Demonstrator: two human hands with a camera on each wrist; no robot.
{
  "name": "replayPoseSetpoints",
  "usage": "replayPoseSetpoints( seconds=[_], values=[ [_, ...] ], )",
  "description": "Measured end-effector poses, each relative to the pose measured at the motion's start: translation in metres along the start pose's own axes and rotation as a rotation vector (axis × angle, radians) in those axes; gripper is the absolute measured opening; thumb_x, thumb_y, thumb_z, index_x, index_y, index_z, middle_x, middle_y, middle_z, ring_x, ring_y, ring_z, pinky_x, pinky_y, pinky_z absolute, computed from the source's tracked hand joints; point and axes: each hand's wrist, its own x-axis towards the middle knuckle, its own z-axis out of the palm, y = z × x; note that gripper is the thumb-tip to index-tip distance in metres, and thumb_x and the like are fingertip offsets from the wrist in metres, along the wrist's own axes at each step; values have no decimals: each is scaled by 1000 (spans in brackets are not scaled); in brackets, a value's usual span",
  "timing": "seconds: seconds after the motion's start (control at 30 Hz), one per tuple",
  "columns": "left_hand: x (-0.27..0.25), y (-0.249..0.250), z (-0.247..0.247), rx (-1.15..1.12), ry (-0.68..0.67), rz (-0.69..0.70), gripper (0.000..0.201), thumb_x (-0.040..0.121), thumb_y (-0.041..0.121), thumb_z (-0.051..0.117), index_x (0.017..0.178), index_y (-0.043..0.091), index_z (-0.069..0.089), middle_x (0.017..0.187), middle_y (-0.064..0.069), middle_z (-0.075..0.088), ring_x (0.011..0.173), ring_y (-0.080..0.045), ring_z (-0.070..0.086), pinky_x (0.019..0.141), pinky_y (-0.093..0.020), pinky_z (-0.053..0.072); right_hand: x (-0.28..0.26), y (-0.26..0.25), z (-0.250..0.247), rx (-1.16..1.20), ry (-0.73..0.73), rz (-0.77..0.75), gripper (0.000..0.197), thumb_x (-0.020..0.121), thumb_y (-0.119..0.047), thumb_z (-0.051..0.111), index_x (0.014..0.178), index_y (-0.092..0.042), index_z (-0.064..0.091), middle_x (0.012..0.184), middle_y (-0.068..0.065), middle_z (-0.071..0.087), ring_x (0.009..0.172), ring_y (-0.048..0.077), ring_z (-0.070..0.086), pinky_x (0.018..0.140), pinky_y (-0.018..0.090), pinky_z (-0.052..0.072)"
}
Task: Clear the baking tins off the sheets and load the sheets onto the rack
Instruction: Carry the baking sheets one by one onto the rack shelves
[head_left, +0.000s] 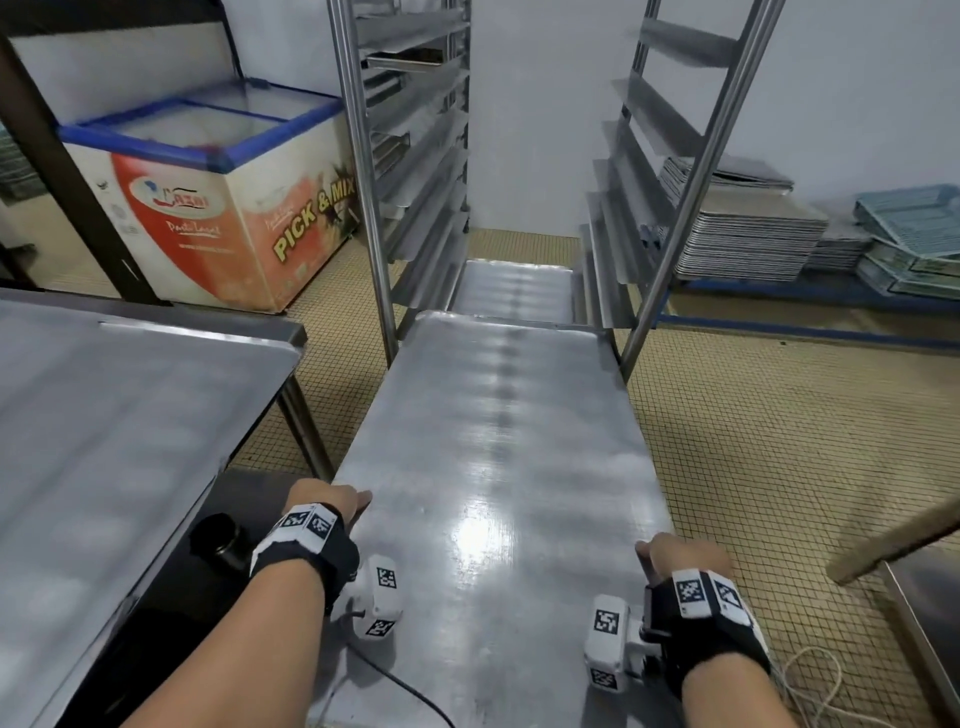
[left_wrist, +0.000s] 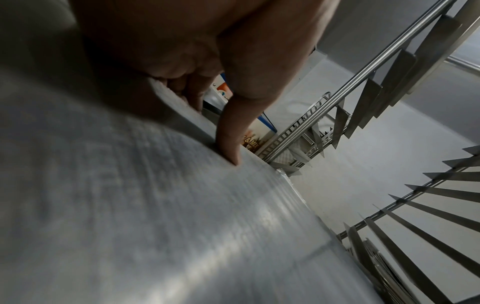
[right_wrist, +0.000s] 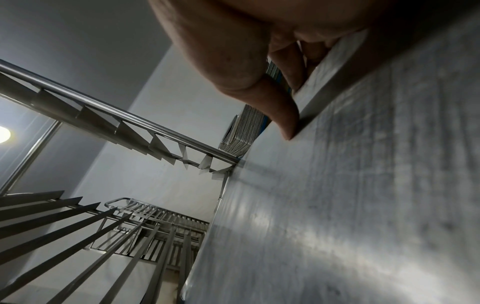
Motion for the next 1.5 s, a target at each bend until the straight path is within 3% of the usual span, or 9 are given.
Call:
replayPoseSetpoints(
  seconds=[0.13, 0.33, 0.57, 0.73, 0.83, 0.9, 1.1, 1.3, 1.5],
  values=[
    [33, 30, 6, -31, 8, -16, 52, 88, 20, 74, 126, -9, 54, 123, -22, 62, 107, -36, 58, 77, -34, 38, 14, -31, 23, -17, -6, 2, 25, 78, -7, 75, 69, 5, 55, 76, 17, 64, 68, 29, 62, 60, 34, 50],
    [73, 70, 15, -32, -20, -15, 58, 86, 23, 76, 127, -11, 52, 128, -25, 59, 118, -38, 57, 96, -37, 44, 44, -64, 55, 22, 8, 27, 23, 77, 1, 74, 66, 2, 53, 63, 13, 55, 51, 21, 45, 46, 25, 34],
    [120, 105, 35, -32, 0, -14, 64, 84, 24, 78, 131, -11, 51, 134, -24, 57, 122, -37, 55, 98, -34, 43, 74, -99, 94, 120, 16, 45, 16, 75, 7, 71, 67, 5, 57, 73, 18, 69, 64, 25, 61, 54, 30, 47],
    [149, 125, 56, -70, -10, -24, 63, 83, 22, 79, 129, -11, 52, 131, -25, 58, 117, -40, 58, 91, -37, 45, 103, -115, 119, 162, 8, 32, 13, 74, 12, 67, 82, 3, 63, 75, 22, 70, 76, 36, 70, 79, 54, 57],
    [164, 141, 70, -72, -22, -28, 65, 83, 21, 79, 130, -14, 50, 130, -27, 58, 116, -42, 57, 90, -37, 44, 124, -130, 128, 212, 4, 33, 35, 79, 13, 63, 113, 8, 62, 83, 23, 71, 78, 31, 69, 70, 38, 58],
    [172, 154, 78, -71, -8, -36, 66, 83, 21, 79, 129, -14, 50, 130, -28, 58, 116, -42, 57, 94, -40, 45, 134, -144, 132, 189, -4, 24, 32, 80, 11, 64, 112, 5, 64, 85, 22, 70, 71, 27, 65, 59, 27, 51],
    [203, 184, 103, -54, 4, -56, 68, 74, 34, 84, 121, -7, 57, 119, -25, 64, 106, -42, 62, 95, -44, 50, 173, -169, 153, 133, -13, 12, 39, 71, 0, 75, 110, -3, 70, 86, 17, 73, 76, 32, 70, 81, 46, 58],
    [243, 214, 121, -78, -18, -56, 58, 79, 30, 81, 116, -8, 56, 105, -22, 63, 91, -36, 59, 88, -39, 47, 202, -193, 173, 136, -16, -37, 29, 78, 0, 73, 107, -3, 70, 85, 16, 70, 77, 31, 67, 81, 38, 55],
    [268, 248, 126, -3, 4, -54, 63, 92, 36, 67, 141, 1, 47, 140, -24, 50, 127, -39, 50, 102, -37, 42, 227, -220, 193, 115, -7, -39, 28, 75, -5, 75, 103, -6, 71, 92, 13, 71, 86, 32, 68, 83, 36, 55]
  ],
)
